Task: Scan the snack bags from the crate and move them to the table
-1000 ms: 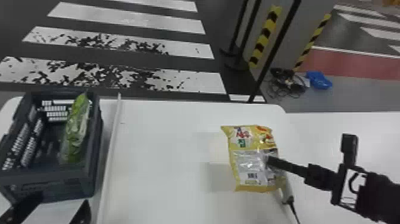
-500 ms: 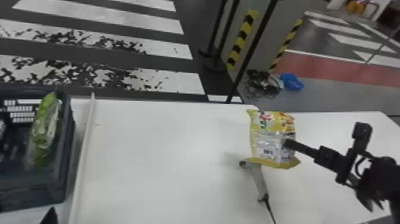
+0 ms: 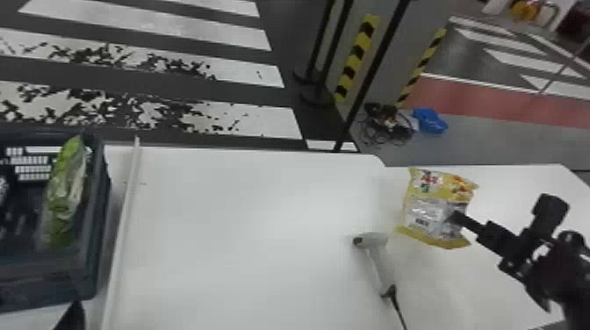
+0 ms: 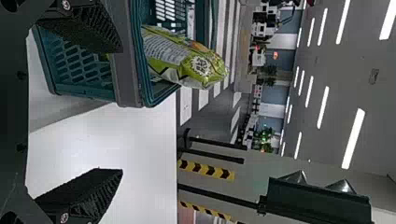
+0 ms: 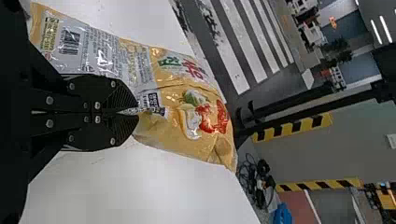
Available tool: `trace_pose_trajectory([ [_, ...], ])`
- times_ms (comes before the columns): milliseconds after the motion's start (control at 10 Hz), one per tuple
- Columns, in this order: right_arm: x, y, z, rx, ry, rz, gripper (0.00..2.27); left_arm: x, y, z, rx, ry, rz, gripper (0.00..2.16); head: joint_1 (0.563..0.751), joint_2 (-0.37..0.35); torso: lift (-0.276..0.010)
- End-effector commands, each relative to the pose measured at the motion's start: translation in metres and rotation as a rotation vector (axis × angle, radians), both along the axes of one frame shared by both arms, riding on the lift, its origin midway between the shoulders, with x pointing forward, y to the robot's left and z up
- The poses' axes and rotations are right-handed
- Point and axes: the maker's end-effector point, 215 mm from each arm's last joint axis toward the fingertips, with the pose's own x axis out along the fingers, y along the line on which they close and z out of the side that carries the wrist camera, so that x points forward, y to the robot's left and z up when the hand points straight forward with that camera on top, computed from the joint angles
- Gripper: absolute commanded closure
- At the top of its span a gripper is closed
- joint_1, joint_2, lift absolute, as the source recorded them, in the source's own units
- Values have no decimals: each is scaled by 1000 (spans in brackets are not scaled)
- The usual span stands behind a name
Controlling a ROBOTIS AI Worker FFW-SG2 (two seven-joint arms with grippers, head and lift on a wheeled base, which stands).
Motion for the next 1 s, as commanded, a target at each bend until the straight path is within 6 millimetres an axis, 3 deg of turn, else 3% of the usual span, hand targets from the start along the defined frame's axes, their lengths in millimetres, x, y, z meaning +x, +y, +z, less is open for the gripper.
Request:
trace_pose_trajectory([
  [0, 2, -32, 1, -37, -36, -103, 2246, 1, 0, 1, 0, -3, -1, 83, 695, -350, -95],
  [200, -11, -84, -1, -127, -27, -312, 2246, 2, 1, 2, 1, -4, -1, 83, 695, -350, -95],
  [300, -20, -98, -3, -153, -20, -385, 2246, 3, 1, 2, 0, -6, 0, 83, 695, -350, -95],
  [400, -24, -106, -5, -161, -9, -428, 2246, 4, 1, 3, -2, -8, 0, 83, 695, -350, -95],
  [600, -24, -100, -20, -138, 23, -443, 1959, 6, 1, 4, -2, -11, 1, 83, 695, -350, -95],
  [700, -23, -96, -26, -132, 32, -436, 1666, 6, 0, 4, -3, -11, -3, 83, 695, -350, -95],
  [800, -24, -95, -30, -137, 46, -439, 539, 6, 1, 3, -2, -10, -2, 83, 695, -350, -95],
  [900, -27, -94, -36, -133, 66, -443, -1, 6, 0, 4, -2, -11, -4, 83, 695, -350, -95],
])
